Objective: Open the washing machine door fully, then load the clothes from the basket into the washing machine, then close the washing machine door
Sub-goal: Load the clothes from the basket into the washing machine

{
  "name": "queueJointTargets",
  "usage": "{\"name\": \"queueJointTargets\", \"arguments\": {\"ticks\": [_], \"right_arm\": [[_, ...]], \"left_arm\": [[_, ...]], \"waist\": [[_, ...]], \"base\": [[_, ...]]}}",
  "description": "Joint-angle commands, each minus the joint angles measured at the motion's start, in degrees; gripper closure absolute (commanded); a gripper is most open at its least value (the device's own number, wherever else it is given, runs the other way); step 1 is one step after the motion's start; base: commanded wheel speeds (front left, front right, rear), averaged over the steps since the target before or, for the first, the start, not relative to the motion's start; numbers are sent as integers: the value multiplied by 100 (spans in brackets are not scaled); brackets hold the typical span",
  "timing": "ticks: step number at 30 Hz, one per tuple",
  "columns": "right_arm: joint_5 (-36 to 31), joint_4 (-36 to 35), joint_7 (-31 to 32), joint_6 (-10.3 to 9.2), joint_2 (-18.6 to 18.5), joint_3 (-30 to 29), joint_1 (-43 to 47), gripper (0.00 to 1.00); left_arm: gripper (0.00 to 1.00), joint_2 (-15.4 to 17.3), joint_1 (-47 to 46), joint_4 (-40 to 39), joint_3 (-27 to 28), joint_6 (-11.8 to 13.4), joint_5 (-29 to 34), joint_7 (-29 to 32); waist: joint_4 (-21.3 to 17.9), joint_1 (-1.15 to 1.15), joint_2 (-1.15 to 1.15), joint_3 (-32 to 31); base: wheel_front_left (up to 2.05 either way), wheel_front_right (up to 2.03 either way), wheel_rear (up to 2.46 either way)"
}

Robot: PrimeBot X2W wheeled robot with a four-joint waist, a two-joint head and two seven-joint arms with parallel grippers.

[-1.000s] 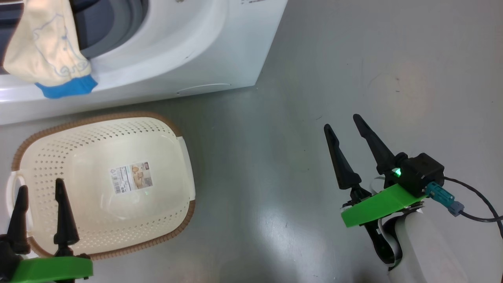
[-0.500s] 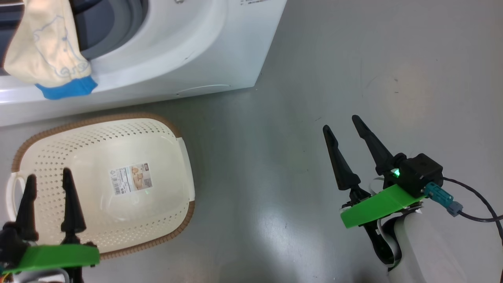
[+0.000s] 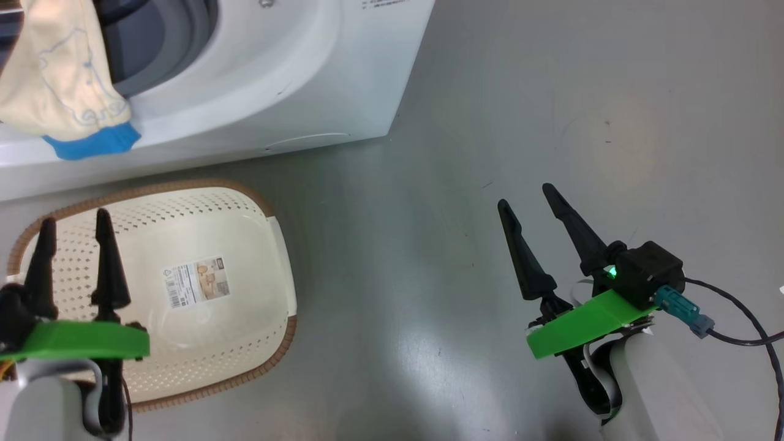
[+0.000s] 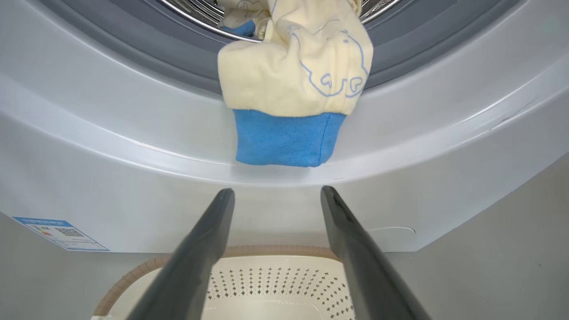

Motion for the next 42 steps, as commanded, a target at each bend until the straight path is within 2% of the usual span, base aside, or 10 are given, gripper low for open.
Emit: {"name": "queueJointTargets", "arguments": {"ticks": [1, 9, 18, 24, 30, 32, 33, 42], "right_arm": [[30, -77, -27, 17, 38, 148, 103, 0], [60, -38, -27, 17, 38, 169, 73, 0], [153, 19, -27, 17, 38, 200, 87, 0], [206, 17, -27, 17, 38, 208, 75, 0], [257, 49, -27, 17, 38, 210, 62, 0], [276, 59, -27, 17, 38, 217, 54, 0], [285, 66, -27, 17, 38, 219, 51, 0], [359, 136, -27, 17, 38, 177, 80, 0]], "left_arm": [[0, 306, -206, 142, 71, -16, -118, -24], [0, 610, -961, 808, -241, -16, -311, 165], [0, 913, -1838, 1636, -620, -16, -822, 652], [0, 1058, -2219, 2004, -726, -16, -1163, 683], [0, 1166, -2529, 2111, -934, -16, -1499, 470], [74, 1240, -2576, 2131, -1043, -16, -1528, 359], [100, 1269, -2584, 2142, -1095, -16, -1543, 311], [100, 1465, -2302, 2168, -1369, -16, -1503, 46]], "waist": [[-20, 0, 0, 6], [-69, 0, 0, 18], [-154, 0, 0, 87], [-206, 0, 0, 164], [-224, 0, 0, 222], [-234, 0, 0, 224], [-238, 0, 0, 217], [-214, 0, 0, 73]], "base": [[0, 0, 0], [0, 0, 0], [0, 0, 0], [0, 0, 0], [0, 0, 0], [0, 0, 0], [0, 0, 0], [0, 0, 0]]}}
